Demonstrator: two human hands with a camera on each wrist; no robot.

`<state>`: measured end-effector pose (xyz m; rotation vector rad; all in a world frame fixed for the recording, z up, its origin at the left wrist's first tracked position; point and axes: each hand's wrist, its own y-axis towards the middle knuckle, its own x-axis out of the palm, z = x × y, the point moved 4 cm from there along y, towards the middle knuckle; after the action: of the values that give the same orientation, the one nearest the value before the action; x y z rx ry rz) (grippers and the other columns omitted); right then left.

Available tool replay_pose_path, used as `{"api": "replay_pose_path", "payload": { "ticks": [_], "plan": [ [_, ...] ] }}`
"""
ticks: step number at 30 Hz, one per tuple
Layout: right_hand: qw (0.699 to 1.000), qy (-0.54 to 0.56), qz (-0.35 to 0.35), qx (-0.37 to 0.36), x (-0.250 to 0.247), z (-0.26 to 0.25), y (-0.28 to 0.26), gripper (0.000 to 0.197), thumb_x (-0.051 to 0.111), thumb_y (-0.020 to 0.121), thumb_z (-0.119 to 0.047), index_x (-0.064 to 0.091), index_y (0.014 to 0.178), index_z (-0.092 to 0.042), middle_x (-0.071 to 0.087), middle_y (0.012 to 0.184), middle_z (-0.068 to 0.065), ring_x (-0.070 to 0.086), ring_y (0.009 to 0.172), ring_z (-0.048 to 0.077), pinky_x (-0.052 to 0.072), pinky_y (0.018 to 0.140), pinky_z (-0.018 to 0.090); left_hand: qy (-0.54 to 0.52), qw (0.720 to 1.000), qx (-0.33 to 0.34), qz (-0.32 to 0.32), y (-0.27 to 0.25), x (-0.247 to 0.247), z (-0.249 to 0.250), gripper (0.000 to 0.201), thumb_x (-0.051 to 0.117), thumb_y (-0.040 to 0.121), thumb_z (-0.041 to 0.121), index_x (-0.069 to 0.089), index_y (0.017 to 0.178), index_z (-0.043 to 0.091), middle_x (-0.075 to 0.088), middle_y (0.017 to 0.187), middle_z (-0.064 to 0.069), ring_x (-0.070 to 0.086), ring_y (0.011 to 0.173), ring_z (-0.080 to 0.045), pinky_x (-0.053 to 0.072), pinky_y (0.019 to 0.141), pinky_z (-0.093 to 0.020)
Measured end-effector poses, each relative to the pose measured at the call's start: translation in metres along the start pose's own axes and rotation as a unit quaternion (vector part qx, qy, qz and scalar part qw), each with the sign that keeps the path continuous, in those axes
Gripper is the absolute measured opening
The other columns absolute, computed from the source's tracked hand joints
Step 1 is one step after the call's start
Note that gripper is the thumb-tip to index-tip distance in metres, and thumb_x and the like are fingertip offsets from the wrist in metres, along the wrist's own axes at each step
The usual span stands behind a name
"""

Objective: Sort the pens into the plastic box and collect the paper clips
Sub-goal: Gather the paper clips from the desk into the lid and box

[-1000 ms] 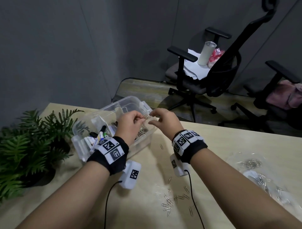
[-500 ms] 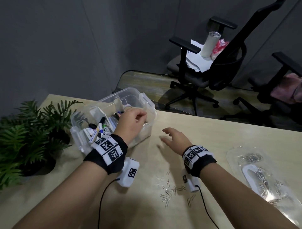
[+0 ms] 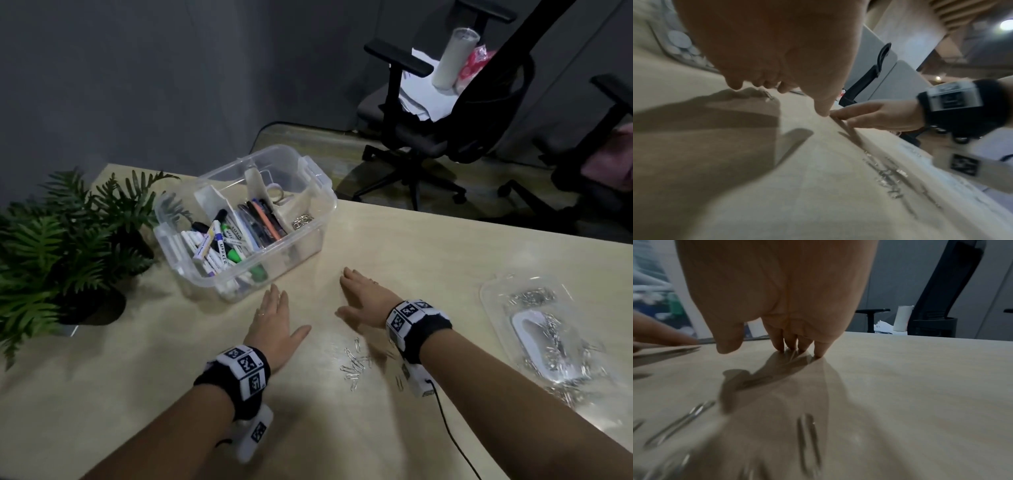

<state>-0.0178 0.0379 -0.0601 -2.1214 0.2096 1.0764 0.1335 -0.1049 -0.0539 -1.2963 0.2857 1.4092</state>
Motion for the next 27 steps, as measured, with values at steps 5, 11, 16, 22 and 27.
{"api": "replay_pose_path", "payload": {
  "ticks": [5,11,16,22,27],
  "plan": [
    [0.998,-0.024,-0.016,-0.059,0.029,0.006,-0.053,0.075,0.049,0.095,-0.043,0.011,0.152,-0.011,-0.004,0.160,0.004,-0.001,0.148,0.018,0.007,0.120,0.035,0.093,0.992,0.081,-0.028,0.003,0.012,0.007,0.073,0.032,0.098,0.049,0.003,0.152,0.008,-0.008,0.159,-0.008,-0.005,0.147,-0.019,0.003,0.120,-0.035],
    [0.996,0.000,-0.019,-0.090,0.066,0.021,-0.106,0.065,0.050,0.095,-0.038,0.023,0.150,-0.016,0.008,0.160,0.000,0.006,0.147,0.013,0.008,0.121,0.032,0.084,0.959,0.258,-0.086,-0.027,0.043,0.051,0.063,0.038,0.098,0.044,0.017,0.151,0.017,0.007,0.160,0.002,0.004,0.147,-0.011,0.000,0.116,-0.026],
    [0.991,0.087,0.094,-0.031,0.052,0.043,-0.133,0.066,0.067,0.083,-0.029,0.040,0.142,-0.021,0.036,0.148,0.003,0.038,0.134,0.018,0.033,0.110,0.031,0.019,0.950,0.301,-0.078,-0.029,0.053,0.075,0.062,0.061,0.087,0.035,0.038,0.143,0.023,0.042,0.145,0.004,0.033,0.137,-0.013,0.022,0.112,-0.023],
    [0.981,0.110,0.093,0.131,0.075,0.073,-0.158,0.100,0.083,0.061,-0.047,0.029,0.142,-0.027,0.036,0.126,0.001,0.050,0.109,0.023,0.045,0.095,0.036,-0.009,0.979,0.205,-0.008,-0.026,0.053,0.063,0.086,0.081,0.063,0.043,0.042,0.138,0.027,0.039,0.128,0.008,0.038,0.120,-0.013,0.030,0.102,-0.023],
    [0.968,0.160,0.121,0.150,0.083,0.073,-0.146,0.085,0.082,0.064,-0.042,0.041,0.135,-0.025,0.040,0.122,-0.001,0.047,0.111,0.021,0.043,0.096,0.033,-0.006,0.982,0.187,-0.021,-0.026,0.066,0.067,0.078,0.081,0.066,0.043,0.047,0.134,0.026,0.041,0.120,0.010,0.037,0.112,-0.009,0.032,0.098,-0.021]
  ]
}}
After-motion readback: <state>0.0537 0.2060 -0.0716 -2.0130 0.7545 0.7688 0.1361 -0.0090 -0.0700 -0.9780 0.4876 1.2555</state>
